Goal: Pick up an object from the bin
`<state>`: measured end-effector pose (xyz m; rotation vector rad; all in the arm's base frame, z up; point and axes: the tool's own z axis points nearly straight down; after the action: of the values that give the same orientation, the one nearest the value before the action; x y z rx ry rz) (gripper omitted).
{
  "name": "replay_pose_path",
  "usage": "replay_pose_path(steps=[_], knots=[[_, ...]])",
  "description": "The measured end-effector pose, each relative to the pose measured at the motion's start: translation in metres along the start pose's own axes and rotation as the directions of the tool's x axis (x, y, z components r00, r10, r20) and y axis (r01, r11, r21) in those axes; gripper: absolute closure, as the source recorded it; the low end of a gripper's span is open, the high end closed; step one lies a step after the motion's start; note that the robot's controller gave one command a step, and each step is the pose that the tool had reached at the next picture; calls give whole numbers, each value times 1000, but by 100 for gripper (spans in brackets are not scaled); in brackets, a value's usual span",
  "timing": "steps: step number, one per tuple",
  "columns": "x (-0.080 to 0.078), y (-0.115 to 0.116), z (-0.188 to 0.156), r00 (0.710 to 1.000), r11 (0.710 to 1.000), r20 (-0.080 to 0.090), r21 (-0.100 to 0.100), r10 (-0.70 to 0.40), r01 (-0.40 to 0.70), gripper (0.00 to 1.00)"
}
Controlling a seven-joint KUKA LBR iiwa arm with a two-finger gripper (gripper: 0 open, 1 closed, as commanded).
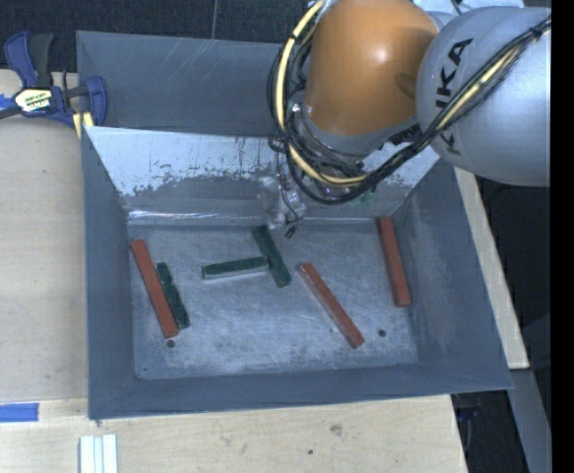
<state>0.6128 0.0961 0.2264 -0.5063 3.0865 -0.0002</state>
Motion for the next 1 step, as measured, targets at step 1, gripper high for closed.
replay_pose_path(steps=[1], knots=[[2, 0, 6, 1000, 1000, -10, -2, 2, -2, 0]])
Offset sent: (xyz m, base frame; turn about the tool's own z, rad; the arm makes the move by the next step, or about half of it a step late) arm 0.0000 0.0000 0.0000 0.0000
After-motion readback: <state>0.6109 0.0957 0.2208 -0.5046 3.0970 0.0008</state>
